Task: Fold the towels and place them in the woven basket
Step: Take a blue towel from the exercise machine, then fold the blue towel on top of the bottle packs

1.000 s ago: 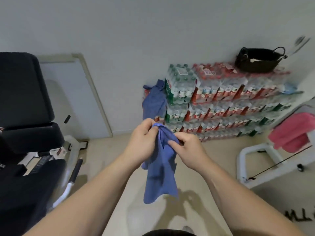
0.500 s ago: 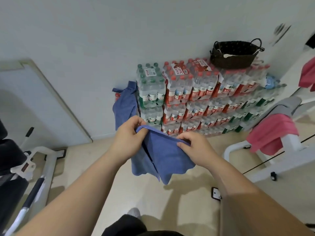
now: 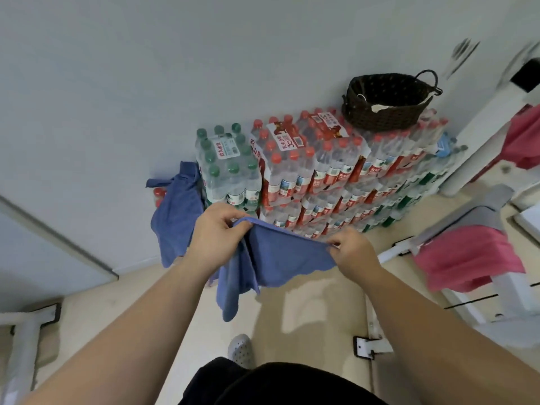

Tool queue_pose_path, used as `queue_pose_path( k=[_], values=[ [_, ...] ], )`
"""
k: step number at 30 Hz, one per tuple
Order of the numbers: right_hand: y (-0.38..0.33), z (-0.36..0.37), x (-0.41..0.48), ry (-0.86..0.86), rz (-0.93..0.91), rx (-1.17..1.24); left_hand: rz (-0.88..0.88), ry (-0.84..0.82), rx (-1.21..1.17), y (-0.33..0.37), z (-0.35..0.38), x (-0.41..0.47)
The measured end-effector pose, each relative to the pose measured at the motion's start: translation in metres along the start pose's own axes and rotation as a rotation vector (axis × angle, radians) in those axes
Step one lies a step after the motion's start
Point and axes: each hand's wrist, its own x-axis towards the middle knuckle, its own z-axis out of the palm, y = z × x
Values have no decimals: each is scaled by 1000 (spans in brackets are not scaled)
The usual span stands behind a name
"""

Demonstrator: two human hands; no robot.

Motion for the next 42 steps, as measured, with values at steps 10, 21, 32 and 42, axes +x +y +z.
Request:
queue_pose_path(
  k=[10, 21, 32, 42],
  values=[
    [-17, -30, 93, 291, 55, 131, -141, -15, 396, -48, 22, 109],
    [1, -66, 267, 331, -128, 227, -388, 35, 440, -60, 58, 215],
    [8, -131, 409, 372, -113, 334, -291, 231, 565, -2, 67, 339],
    [-30, -116, 467, 297, -108, 358, -79, 161, 901, -9, 73, 448]
  ],
)
